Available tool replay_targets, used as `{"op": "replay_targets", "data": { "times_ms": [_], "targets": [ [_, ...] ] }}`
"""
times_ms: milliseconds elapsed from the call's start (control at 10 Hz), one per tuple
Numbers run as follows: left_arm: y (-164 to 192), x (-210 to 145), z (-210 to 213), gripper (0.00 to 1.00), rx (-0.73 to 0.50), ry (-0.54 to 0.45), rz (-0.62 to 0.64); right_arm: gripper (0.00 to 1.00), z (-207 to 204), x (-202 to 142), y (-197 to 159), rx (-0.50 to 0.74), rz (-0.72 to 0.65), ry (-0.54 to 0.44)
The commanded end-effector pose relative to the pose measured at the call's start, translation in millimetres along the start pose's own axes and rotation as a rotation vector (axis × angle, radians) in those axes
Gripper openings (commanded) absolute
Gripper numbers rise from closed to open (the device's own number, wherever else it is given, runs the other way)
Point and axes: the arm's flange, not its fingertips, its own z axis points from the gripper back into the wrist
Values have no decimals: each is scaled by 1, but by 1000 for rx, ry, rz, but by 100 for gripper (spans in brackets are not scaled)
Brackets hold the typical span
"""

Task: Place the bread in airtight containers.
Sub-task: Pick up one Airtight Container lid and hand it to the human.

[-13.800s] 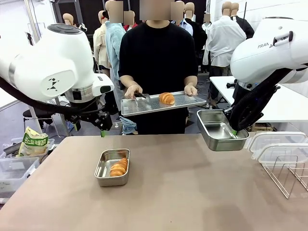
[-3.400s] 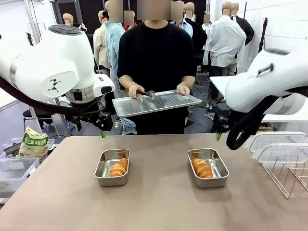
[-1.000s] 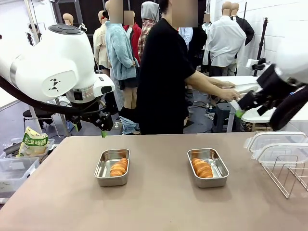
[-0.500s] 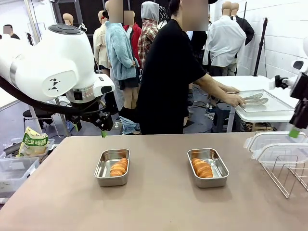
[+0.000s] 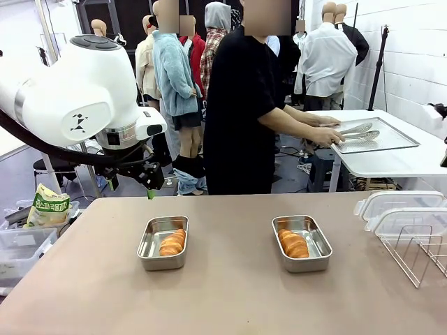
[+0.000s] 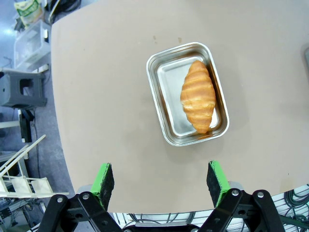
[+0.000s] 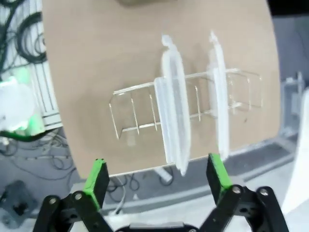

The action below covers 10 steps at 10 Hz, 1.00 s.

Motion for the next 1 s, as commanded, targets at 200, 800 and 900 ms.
{"op": "replay_targets", "data": {
  "times_ms": [200, 800, 900],
  "targets": [
    [1, 1, 1, 100, 1, 7, -2, 100, -25, 12, -9, 173, 257, -87],
    [1, 1, 1, 100, 1, 7, -2, 100, -41, 6, -12, 227, 184, -33],
    [1, 1, 1, 100, 1, 7, -2, 100, -45, 5, -12, 240, 178, -27]
  ]
}}
